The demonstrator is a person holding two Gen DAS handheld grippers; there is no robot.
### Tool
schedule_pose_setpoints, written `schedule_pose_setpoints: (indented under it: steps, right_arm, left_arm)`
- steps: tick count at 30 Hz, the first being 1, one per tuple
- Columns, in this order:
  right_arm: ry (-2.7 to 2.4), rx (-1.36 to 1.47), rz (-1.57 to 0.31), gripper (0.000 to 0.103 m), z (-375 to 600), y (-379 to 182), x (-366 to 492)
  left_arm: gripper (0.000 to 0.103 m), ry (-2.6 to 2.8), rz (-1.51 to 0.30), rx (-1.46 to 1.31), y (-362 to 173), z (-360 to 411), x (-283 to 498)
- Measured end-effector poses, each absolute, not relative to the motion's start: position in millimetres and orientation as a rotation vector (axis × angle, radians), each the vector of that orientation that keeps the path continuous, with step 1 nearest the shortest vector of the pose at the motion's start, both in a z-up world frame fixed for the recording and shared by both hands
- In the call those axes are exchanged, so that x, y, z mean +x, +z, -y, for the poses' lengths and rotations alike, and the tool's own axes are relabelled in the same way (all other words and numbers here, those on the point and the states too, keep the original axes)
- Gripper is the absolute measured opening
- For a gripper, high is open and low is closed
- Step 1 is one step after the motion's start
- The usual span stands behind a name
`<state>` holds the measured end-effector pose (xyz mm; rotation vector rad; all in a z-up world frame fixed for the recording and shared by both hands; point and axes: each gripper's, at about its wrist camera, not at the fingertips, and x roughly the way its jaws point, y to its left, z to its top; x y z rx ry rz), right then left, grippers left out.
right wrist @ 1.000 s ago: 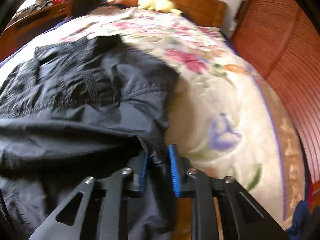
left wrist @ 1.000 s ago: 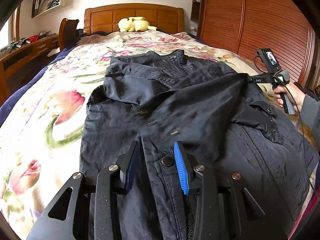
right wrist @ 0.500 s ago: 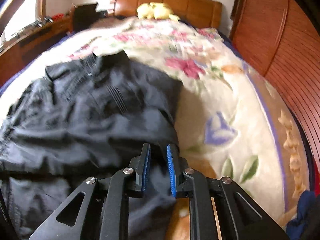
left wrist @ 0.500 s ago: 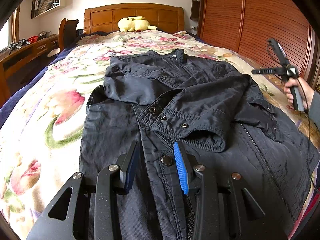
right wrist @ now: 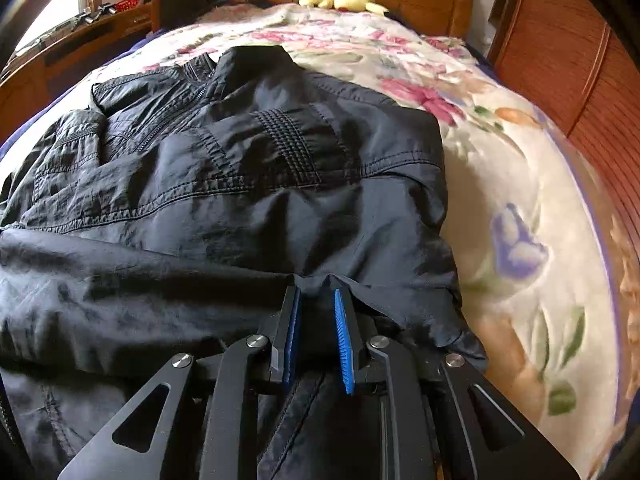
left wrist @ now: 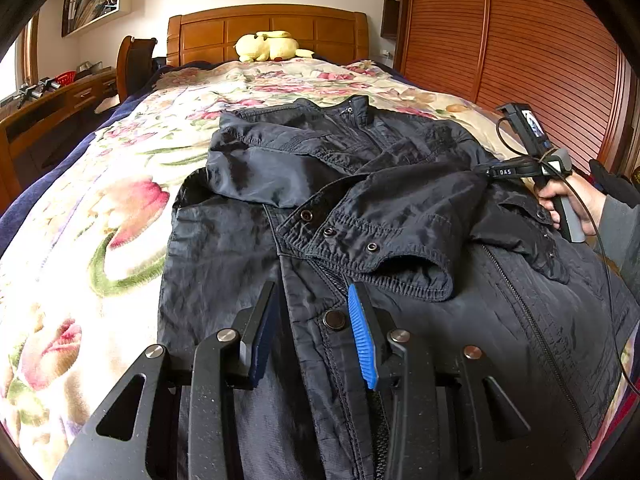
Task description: Fold large clothes
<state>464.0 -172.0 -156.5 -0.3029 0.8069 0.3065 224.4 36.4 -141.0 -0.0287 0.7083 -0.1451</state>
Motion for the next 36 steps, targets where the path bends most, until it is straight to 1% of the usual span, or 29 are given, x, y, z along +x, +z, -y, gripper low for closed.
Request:
schedule_pose_setpoints:
  steps: [4, 8, 13, 17, 25, 29, 33, 36]
  right_arm:
    - [0.287, -0.333, -0.819, 0.018, 169.9, -153.9, 459.7]
    - [0.273, -0.31, -0.834, 0.019, 166.6, -138.1, 441.2]
    - [0.306, -0.304, -0.797, 0.019, 177.0, -121.3, 384.8]
    - [0.335, -0.285, -0.791, 0.024, 189.6, -116.2, 332.1]
    - [0.37, -0.286, -0.827, 0.028, 211.2, -120.4, 255.6]
    - [0.366, -0.283, -0.855, 0.031, 219.2, -128.7, 245.1]
    - [0.375, -0.219, -0.866, 0.037, 226.1, -144.5, 248.1]
    - [0.381, -0.185, -0.866, 0.038, 229.4, -146.4, 253.5]
  left_arm:
    - [0.037, -0.144, -0.709, -0.026, -141.7, -35.6, 225.2]
    - [0.037, -0.142, -0.709, -0.025, -143.0, -35.3, 225.4]
    - [0.037, -0.139, -0.707, -0.021, -143.2, -34.7, 224.9]
    - [0.037, -0.138, -0.707, -0.021, -143.0, -34.9, 224.3]
    - [0.037, -0.136, -0.707, -0.017, -142.9, -34.3, 224.3]
    - [0.037, -0.132, -0.707, -0.014, -143.0, -34.8, 224.4]
    - [0.037, -0.12, -0.703, -0.007, -143.6, -35.3, 223.6]
    - [0.037, -0.113, -0.697, 0.001, -143.0, -34.1, 222.4]
